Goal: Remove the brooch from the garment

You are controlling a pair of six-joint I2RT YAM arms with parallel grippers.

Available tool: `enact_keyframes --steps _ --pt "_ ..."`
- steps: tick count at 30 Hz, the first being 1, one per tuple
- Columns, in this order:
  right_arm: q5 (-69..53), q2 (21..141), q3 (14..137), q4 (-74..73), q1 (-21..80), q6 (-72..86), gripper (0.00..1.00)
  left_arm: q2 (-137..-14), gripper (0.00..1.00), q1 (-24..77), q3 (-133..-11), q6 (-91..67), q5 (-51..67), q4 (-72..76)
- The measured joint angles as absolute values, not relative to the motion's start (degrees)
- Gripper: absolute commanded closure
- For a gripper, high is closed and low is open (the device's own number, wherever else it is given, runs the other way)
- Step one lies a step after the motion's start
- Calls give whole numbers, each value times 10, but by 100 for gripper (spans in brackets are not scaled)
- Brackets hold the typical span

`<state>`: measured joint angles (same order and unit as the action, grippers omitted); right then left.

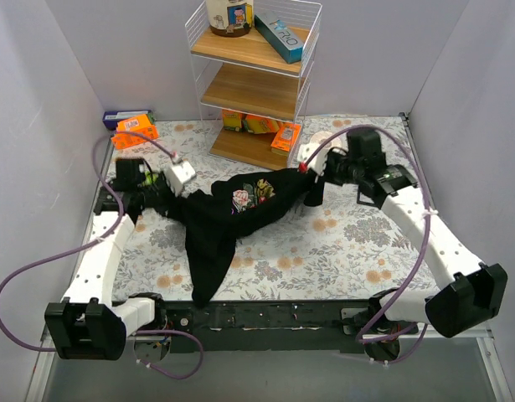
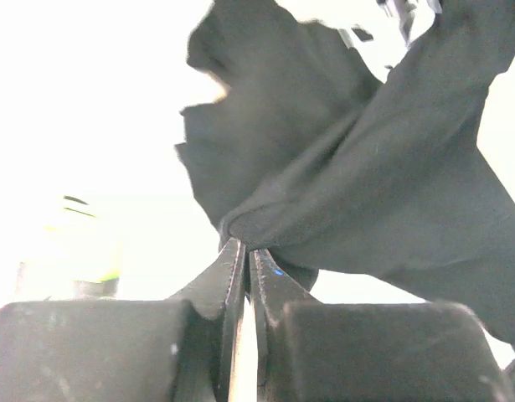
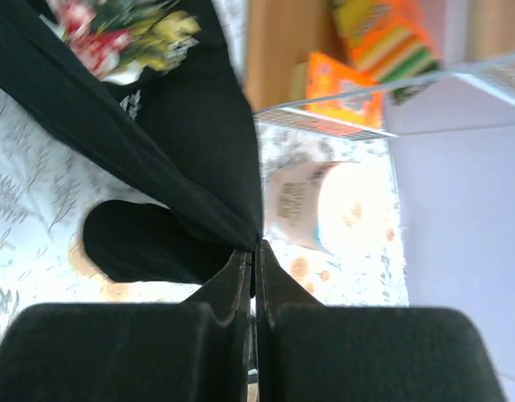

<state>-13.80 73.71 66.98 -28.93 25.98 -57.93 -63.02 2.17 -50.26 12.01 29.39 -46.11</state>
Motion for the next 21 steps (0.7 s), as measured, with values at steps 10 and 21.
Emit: enact_keyframes --steps 10,21 --pt "-204 750 914 -332 119 -411 99 -675 100 5 -850 -27 279 -340" --pt "-248 641 873 -399 116 -390 99 -648 100 5 -905 51 309 -489"
